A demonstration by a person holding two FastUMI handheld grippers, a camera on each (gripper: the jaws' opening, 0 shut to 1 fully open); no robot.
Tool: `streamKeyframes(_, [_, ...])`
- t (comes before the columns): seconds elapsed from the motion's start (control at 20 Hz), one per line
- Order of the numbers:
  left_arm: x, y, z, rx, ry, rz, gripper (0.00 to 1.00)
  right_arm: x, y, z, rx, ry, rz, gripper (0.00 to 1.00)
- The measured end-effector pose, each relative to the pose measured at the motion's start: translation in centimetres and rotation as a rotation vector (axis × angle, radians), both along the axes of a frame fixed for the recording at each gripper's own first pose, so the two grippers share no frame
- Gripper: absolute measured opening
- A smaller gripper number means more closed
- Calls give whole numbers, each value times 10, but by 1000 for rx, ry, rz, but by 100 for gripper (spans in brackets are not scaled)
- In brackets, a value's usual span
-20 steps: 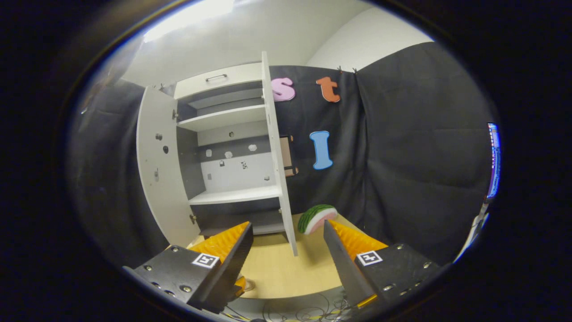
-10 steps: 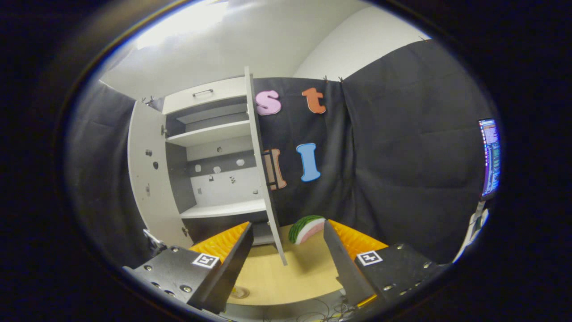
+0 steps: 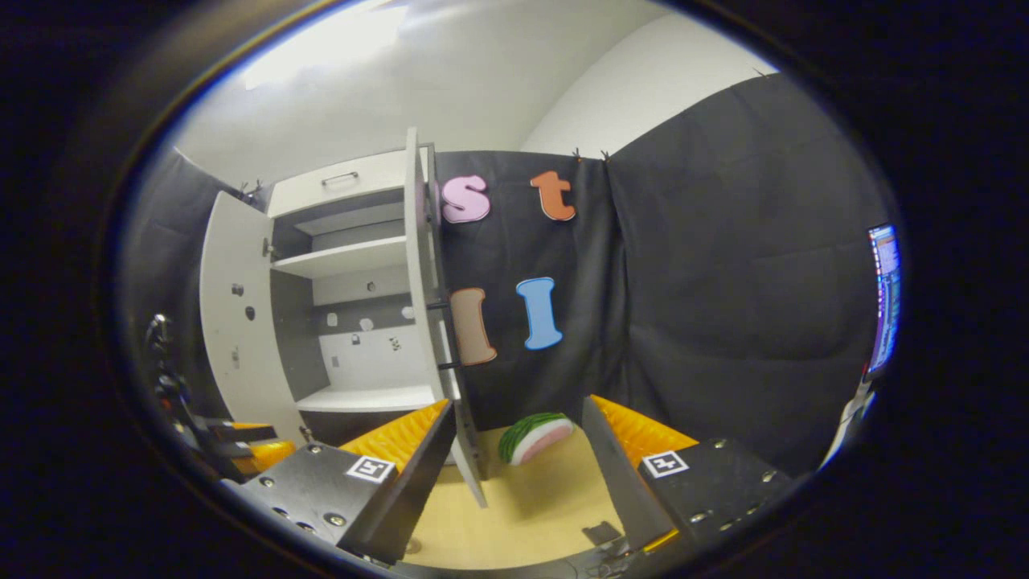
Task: Grasp the bottle in the cabinet with the left hand and place it on the coaster, then close the right door with the right hand and the left door with the left hand.
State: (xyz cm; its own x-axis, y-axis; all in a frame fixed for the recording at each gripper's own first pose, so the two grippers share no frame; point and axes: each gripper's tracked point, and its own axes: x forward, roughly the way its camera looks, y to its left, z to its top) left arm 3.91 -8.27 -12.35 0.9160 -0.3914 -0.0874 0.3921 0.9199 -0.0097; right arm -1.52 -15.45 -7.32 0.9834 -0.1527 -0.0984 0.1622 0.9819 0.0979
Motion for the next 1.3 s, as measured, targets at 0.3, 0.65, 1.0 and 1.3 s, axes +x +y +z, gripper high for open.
streamKeyframes(0.3, [11, 37, 50, -133, 14, 6, 95, 69, -39, -10, 12, 34, -51, 94])
streamKeyframes(0.65, [18, 120, 81, -76, -48, 118, 97, 162, -36, 1, 7, 37, -53, 96])
streamKeyframes(1.0, [15, 177, 76, -72, -49, 199, 96, 230, 24, 36, -33, 18, 108, 96])
streamKeyframes(1.3, [-3, 230, 67, -39, -33, 288, 96, 233, 48, 42, -114, 53, 134, 86])
